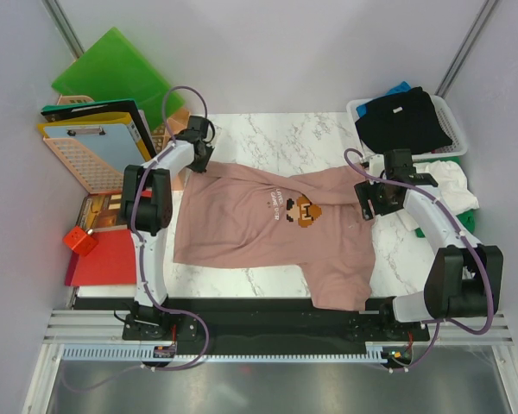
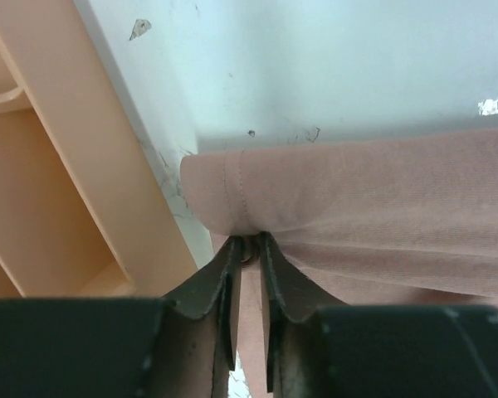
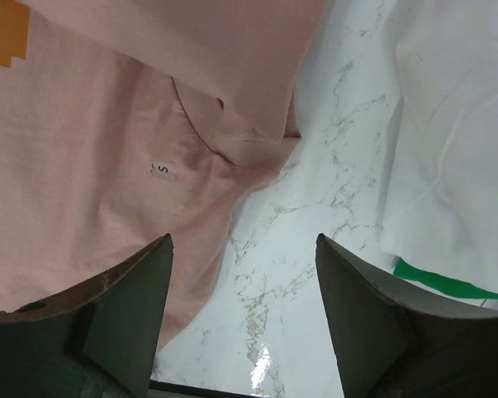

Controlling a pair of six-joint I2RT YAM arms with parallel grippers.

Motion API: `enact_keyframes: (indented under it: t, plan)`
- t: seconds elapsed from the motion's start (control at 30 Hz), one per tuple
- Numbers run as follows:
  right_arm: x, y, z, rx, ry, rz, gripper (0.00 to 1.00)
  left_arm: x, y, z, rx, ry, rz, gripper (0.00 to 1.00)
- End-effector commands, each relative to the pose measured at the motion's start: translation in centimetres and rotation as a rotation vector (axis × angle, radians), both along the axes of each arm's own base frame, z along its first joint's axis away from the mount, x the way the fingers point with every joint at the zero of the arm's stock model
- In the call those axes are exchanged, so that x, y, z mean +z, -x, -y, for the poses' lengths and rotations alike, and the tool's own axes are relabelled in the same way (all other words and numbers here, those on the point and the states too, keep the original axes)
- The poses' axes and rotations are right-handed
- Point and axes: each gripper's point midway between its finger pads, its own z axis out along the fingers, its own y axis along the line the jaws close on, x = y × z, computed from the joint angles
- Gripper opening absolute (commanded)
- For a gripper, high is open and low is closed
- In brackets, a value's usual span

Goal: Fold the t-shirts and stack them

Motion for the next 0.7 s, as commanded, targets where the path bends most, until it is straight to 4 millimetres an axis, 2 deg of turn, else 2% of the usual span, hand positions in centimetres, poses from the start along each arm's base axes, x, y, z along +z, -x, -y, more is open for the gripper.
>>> enact_keyframes:
  t: [0.0,0.07,0.1,0.13,0.2,0.3,0.37,0.4,0.43,0.67]
  plan:
    - [1.0,-0.3,0.5,0.001,0.027,0.048,0.77,-0.4,-0.5,-0.3,0.014,-0.010,-0.013,0.19]
    - [0.8,-0.1,0.6,0.001,0.030,0.045,0.77,-0.3,-0.5,-0.4,0.014,-0.012,-0.014,0.14]
    - [0.8,-0.1,0.5,0.001,0.029,0.043,0.77,-0.2,-0.6,-0.4,0.011,-0.013,-0.012,0.04]
    - [0.7,-0.1,0.5,0.001,0.029,0.040,0.77,0.2,-0.6,-0.3,0.012,-0.008,-0.004,0.02]
    - [0.5,-0.1,0.5,0.002,0.028,0.035,0.77,0.2,-0.3,-0.2,0.007,0.001,-0.009,0.02]
    - [0.0,-0.1,0.2,0.006,0.015,0.024,0.77,1.4,0.1,0.3,-0.003,0.027,0.005,0.02]
    - [-0.3,-0.1,0.3,0.004,0.013,0.015,0.77,2.8,0.3,0.7,-0.010,0.046,0.027,0.02]
    - [-0.3,-0.2,0.2,0.005,0.010,0.018,0.77,2.9,0.8,0.8,-0.014,0.058,0.022,0.02]
    - [-0.6,-0.1,0.1,0.006,0.008,0.010,0.77,4.0,0.9,1.0,-0.019,0.069,0.042,0.02]
    - [-1.2,-0.1,-0.2,0.011,-0.007,0.002,0.77,6.7,2.6,2.2,-0.062,0.106,0.071,0.02]
